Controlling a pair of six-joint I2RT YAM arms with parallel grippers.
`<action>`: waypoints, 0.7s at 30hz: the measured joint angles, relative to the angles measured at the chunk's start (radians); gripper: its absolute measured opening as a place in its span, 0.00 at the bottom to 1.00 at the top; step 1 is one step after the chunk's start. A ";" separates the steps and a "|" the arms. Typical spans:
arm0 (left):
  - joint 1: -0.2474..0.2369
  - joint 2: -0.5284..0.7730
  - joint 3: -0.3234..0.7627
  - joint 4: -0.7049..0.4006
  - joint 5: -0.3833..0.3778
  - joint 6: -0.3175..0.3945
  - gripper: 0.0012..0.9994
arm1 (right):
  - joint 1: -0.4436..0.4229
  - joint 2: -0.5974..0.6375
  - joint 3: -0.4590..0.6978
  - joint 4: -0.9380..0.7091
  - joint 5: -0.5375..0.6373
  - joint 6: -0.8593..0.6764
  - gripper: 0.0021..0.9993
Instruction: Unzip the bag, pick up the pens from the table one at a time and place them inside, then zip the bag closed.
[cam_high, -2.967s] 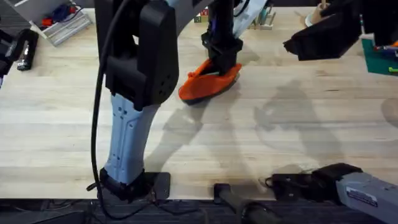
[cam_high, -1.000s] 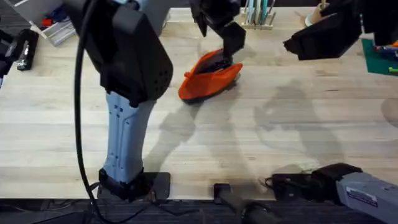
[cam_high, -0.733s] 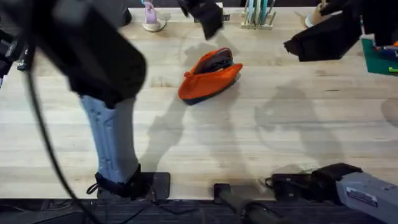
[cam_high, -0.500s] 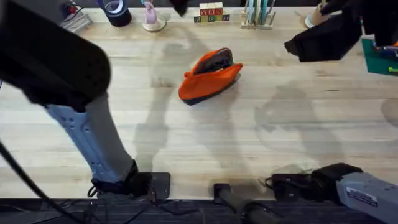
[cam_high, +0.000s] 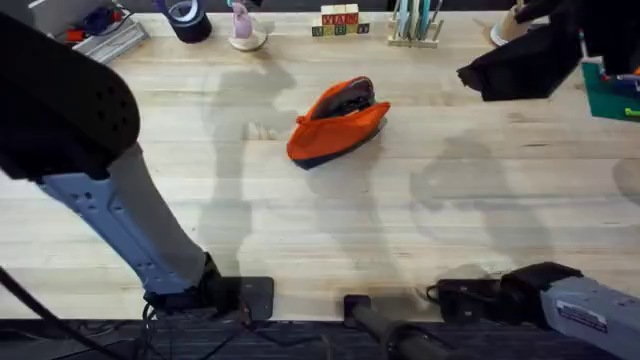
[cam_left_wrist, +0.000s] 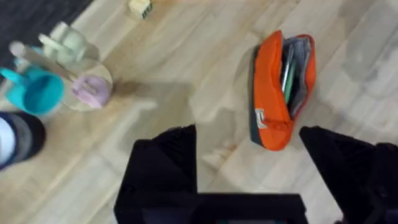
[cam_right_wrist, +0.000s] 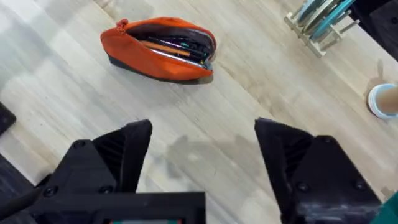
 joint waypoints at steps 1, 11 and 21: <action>0.006 -0.011 -0.024 0.000 0.000 0.000 1.00 | 0.000 0.000 0.000 0.000 0.000 -0.002 1.00; 0.037 -0.176 -0.318 0.000 -0.024 0.045 1.00 | 0.000 0.000 0.000 0.000 0.000 -0.049 1.00; 0.089 -0.349 -0.593 0.000 -0.023 0.178 1.00 | 0.000 0.000 0.000 0.000 0.002 -0.052 1.00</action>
